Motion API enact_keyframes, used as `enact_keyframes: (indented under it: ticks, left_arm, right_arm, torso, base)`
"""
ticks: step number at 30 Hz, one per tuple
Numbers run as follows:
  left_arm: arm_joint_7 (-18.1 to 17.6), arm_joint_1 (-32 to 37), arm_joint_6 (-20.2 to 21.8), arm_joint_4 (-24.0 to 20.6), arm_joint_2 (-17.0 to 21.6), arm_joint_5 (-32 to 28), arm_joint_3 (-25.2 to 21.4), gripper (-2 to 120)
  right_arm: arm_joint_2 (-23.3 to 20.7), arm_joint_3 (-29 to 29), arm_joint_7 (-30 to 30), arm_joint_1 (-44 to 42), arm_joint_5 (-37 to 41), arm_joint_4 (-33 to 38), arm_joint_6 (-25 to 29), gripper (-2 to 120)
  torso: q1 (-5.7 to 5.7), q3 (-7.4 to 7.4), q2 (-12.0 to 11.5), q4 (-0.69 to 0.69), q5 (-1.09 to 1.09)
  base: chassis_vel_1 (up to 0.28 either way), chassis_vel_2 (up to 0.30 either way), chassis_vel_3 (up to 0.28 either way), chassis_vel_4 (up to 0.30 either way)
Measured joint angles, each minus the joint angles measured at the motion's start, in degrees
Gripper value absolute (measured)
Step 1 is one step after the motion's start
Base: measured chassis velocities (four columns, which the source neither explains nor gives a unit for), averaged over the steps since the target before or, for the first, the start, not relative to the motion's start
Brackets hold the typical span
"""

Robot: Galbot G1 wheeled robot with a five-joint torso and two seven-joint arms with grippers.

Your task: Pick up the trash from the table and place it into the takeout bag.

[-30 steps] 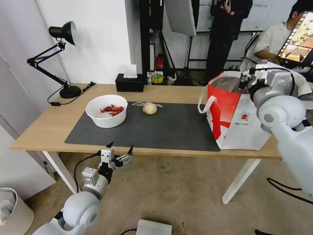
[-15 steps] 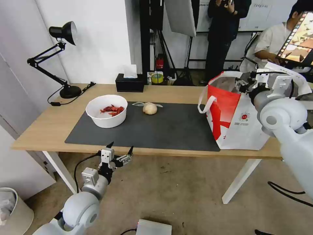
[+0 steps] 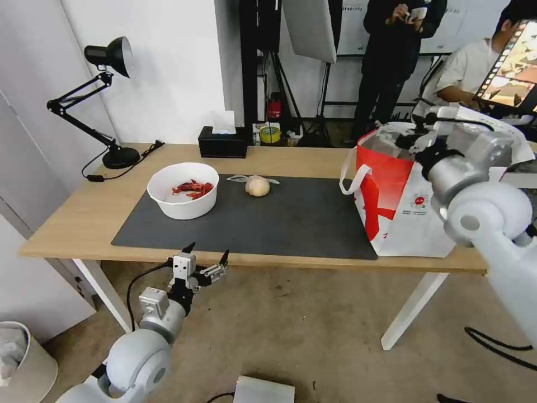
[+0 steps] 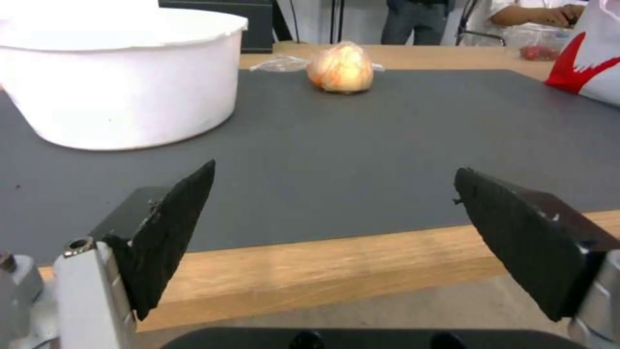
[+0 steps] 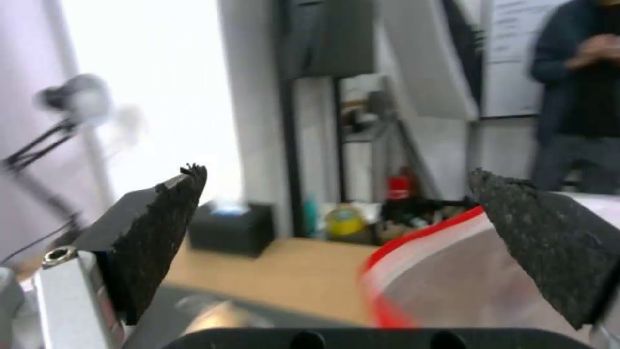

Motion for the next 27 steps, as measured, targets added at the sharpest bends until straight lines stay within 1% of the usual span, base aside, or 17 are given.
enact_keyframes:
  ticks: [1, 5, 6, 9, 10, 13, 14, 17, 18, 21, 22, 24, 27]
  left_arm:
    - [0.00, 0.00, 0.00, 0.00, 0.00, 0.00, 0.00, 100]
    - [0.00, 1.85, -0.19, -1.38, -0.37, 0.39, -2.17, 100]
    - [0.00, 1.85, -0.19, -1.38, -0.37, 0.39, -2.17, 100]
    - [-0.02, 2.04, -0.22, -1.46, -0.69, 0.65, -2.43, 100]
    - [-0.02, 2.04, -0.22, -1.46, -0.69, 0.65, -2.43, 100]
    - [0.01, 2.40, -0.36, -1.36, -1.14, 1.11, -2.41, 100]
    - [0.01, 2.40, -0.36, -1.36, -1.14, 1.11, -2.41, 100]
    - [0.14, 2.71, -0.51, -1.15, -1.26, 1.38, -2.32, 100]
    - [0.14, 2.71, -0.51, -1.15, -1.26, 1.38, -2.32, 100]
    - [0.17, 2.89, -0.60, -0.81, -1.34, 1.67, -2.31, 100]
    - [0.17, 2.89, -0.60, -0.81, -1.34, 1.67, -2.31, 100]
    - [0.17, 3.18, -0.61, -0.67, -1.35, 1.90, -2.38, 100]
    - [0.17, 3.55, -0.65, -0.53, -1.36, 2.05, -2.65, 100]
  right_arm:
    - [0.00, 0.00, 0.00, 0.00, 0.00, 0.00, 0.00, 100]
    - [-2.18, 0.99, -3.90, -8.33, -2.65, 5.59, 0.45, 100]
    - [-2.18, 0.99, -3.90, -8.33, -2.65, 5.59, 0.45, 100]
    - [-2.56, 3.89, -5.27, -16.92, -5.28, 7.85, 1.32, 100]
    - [-2.56, 3.89, -5.27, -16.92, -5.28, 7.85, 1.32, 100]
    - [-1.17, 8.24, -7.31, -27.55, -9.87, 8.85, 3.24, 100]
    - [-1.17, 8.24, -7.31, -27.55, -9.87, 8.85, 3.24, 100]
    - [1.11, 10.61, -9.34, -36.05, -14.79, 8.56, 6.92, 100]
    - [1.11, 10.61, -9.34, -36.05, -14.79, 8.56, 6.92, 100]
    - [2.99, 11.00, -10.87, -41.67, -19.20, 6.95, 10.49, 100]
    - [2.99, 11.00, -10.87, -41.67, -19.20, 6.95, 10.49, 100]
    - [3.85, 10.97, -11.60, -43.85, -21.13, 5.53, 12.78, 100]
    - [4.62, 10.88, -12.11, -45.31, -22.06, 4.29, 14.35, 100]
  torso:
    - [0.00, 0.00, 0.00, 0.00, 0.00]
    - [0.00, 0.00, 0.00, 0.03, 0.01]
    - [0.00, 0.00, 0.00, 0.03, 0.01]
    - [0.00, 0.00, 0.00, 0.01, 0.01]
    - [0.00, 0.00, 0.00, 0.01, 0.01]
    - [0.00, -0.01, 0.00, 0.00, 0.02]
    - [0.00, -0.01, 0.00, 0.00, 0.02]
    - [-0.01, -0.01, 0.01, 0.00, 0.00]
    - [-0.01, -0.01, 0.01, 0.00, 0.00]
    - [-0.01, -0.01, 0.00, 0.00, 0.01]
    - [-0.01, -0.01, 0.00, 0.00, 0.01]
    - [-0.01, -0.01, 0.01, 0.00, 0.01]
    - [-0.01, -0.01, 0.00, 0.01, 0.01]
  base:
    - [0.000, 0.000, 0.000, 0.000]
    - [0.000, 0.000, 0.000, 0.000]
    - [0.000, 0.000, 0.000, 0.000]
    - [0.000, 0.000, 0.000, 0.000]
    - [0.000, 0.000, 0.000, 0.000]
    - [0.000, 0.000, 0.000, 0.000]
    - [0.000, 0.000, 0.000, 0.000]
    - [0.000, 0.000, 0.000, 0.000]
    - [0.000, 0.000, 0.000, 0.000]
    - [0.000, 0.000, 0.000, 0.000]
    - [0.000, 0.000, 0.000, 0.000]
    - [0.000, 0.000, 0.000, 0.000]
    - [0.000, 0.000, 0.000, 0.000]
